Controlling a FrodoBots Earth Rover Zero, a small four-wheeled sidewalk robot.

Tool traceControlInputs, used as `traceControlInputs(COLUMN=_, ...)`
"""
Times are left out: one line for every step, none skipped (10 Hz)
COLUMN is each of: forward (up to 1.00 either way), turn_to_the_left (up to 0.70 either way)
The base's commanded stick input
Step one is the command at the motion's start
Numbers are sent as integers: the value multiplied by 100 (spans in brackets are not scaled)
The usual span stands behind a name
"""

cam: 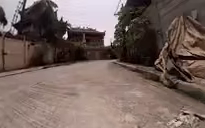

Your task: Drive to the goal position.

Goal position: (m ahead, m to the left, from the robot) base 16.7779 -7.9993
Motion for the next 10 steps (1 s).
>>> traceControlInputs(forward=70, turn_to_the_left=0)
traceControlInputs(forward=70, turn_to_the_left=0)
traceControlInputs(forward=70, turn_to_the_left=0)
traceControlInputs(forward=70, turn_to_the_left=0)
traceControlInputs(forward=70, turn_to_the_left=0)
traceControlInputs(forward=70, turn_to_the_left=0)
traceControlInputs(forward=70, turn_to_the_left=0)
traceControlInputs(forward=70, turn_to_the_left=0)
traceControlInputs(forward=70, turn_to_the_left=0)
traceControlInputs(forward=70, turn_to_the_left=0)
